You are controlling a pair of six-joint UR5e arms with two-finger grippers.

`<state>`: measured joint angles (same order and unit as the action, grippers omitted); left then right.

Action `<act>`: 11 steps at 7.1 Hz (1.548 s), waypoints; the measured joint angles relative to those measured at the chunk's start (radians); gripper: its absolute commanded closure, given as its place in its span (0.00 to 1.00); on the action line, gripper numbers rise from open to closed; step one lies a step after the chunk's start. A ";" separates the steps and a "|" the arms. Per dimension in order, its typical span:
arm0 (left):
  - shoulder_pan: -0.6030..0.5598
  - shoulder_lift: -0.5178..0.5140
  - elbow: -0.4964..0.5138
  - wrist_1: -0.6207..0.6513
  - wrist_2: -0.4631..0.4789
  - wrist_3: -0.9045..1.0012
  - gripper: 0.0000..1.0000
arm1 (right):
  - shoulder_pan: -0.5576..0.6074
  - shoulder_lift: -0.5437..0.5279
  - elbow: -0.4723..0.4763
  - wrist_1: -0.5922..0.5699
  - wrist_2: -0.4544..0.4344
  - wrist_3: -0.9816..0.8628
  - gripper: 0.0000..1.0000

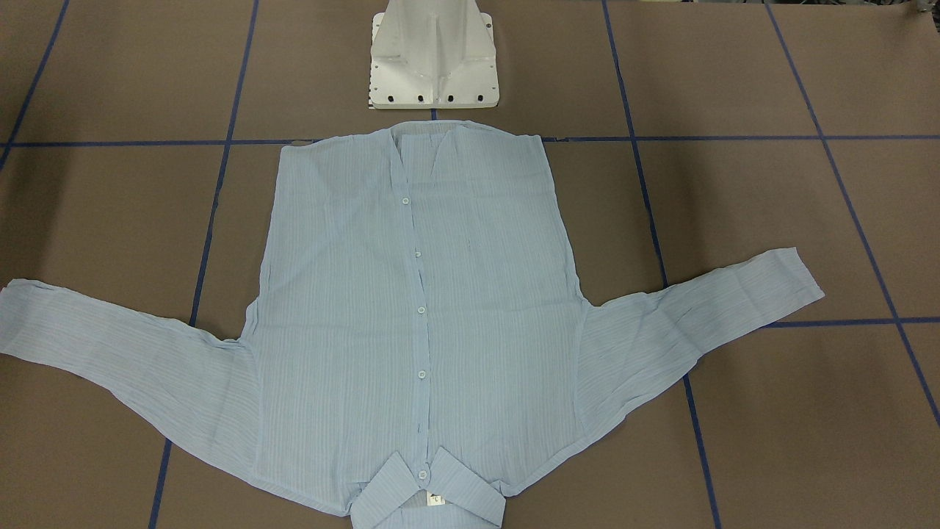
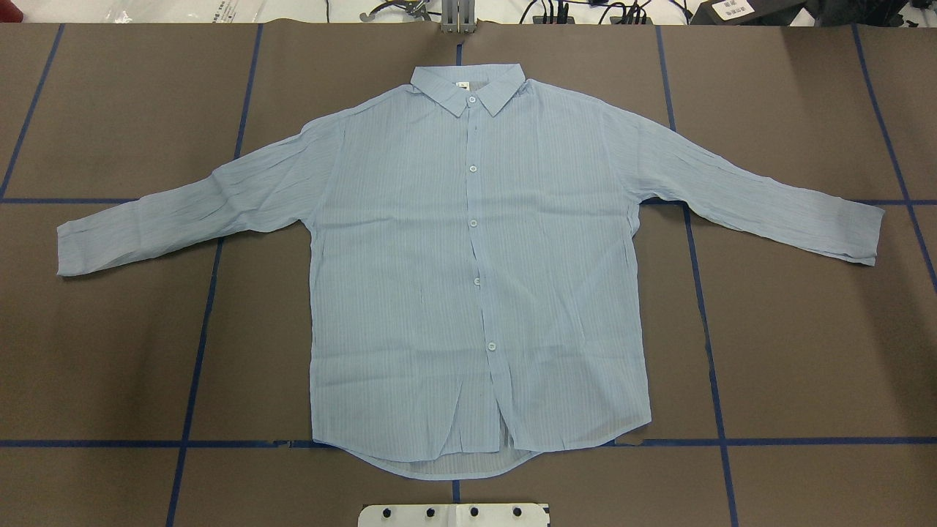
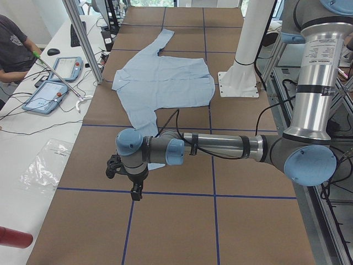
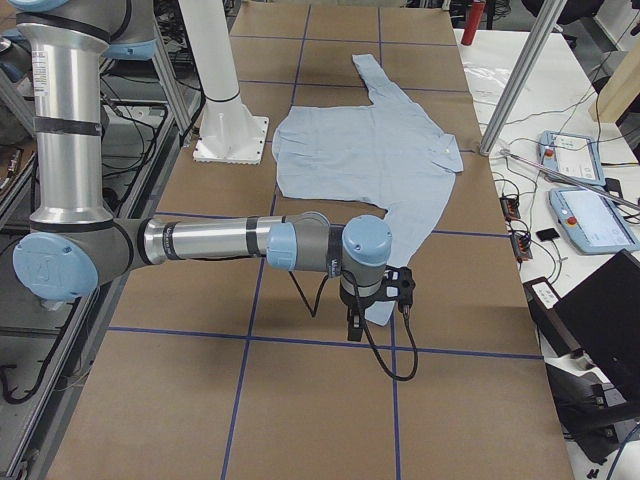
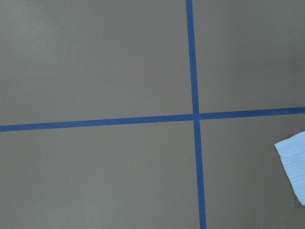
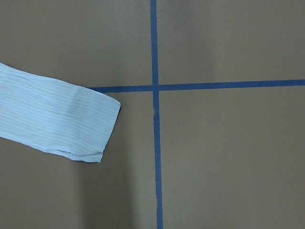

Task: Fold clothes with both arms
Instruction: 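Lower the right gripper toward the cuff of the sleeve nearest it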

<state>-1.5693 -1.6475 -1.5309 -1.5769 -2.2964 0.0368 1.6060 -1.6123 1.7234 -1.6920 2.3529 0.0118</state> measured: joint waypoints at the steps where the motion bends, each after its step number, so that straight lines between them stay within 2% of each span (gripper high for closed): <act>1: 0.000 0.000 0.000 0.000 0.000 0.000 0.00 | 0.000 0.000 0.002 0.000 0.000 0.001 0.00; 4: -0.001 -0.003 0.000 -0.007 -0.002 -0.003 0.00 | -0.001 0.000 -0.001 -0.002 0.003 0.004 0.00; 7: 0.000 -0.059 -0.001 -0.074 -0.005 -0.010 0.00 | -0.004 0.023 -0.003 -0.001 0.005 0.005 0.00; 9: 0.019 -0.057 0.005 -0.243 -0.009 -0.009 0.00 | -0.028 0.083 -0.014 0.011 0.010 0.016 0.00; 10: 0.027 -0.022 0.012 -0.355 -0.010 -0.011 0.00 | -0.056 0.096 -0.049 0.069 0.011 0.019 0.00; 11: 0.030 -0.001 0.025 -0.433 -0.010 -0.012 0.00 | -0.088 0.102 -0.113 0.196 0.011 0.026 0.00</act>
<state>-1.5390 -1.6487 -1.5058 -2.0101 -2.3069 0.0251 1.5184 -1.5105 1.6102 -1.4962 2.3640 0.0379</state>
